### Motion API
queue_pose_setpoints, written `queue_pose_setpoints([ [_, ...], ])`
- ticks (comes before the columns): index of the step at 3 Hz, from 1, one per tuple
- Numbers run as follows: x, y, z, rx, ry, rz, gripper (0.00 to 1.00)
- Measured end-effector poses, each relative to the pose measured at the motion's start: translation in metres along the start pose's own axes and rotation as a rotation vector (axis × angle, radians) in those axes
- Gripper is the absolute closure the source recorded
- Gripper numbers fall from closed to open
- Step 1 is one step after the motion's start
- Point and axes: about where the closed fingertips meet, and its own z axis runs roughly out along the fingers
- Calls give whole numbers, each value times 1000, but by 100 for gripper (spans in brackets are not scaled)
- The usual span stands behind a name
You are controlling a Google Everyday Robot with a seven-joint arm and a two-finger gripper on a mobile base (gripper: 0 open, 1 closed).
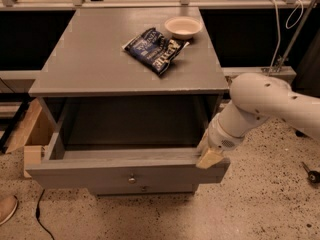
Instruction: Open top drawer
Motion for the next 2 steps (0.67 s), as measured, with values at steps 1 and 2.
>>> queue_pose_setpoints([
  [1, 0, -7, -41, 78, 9, 11, 0],
  [2, 13, -18, -95, 164, 3, 47, 0],
])
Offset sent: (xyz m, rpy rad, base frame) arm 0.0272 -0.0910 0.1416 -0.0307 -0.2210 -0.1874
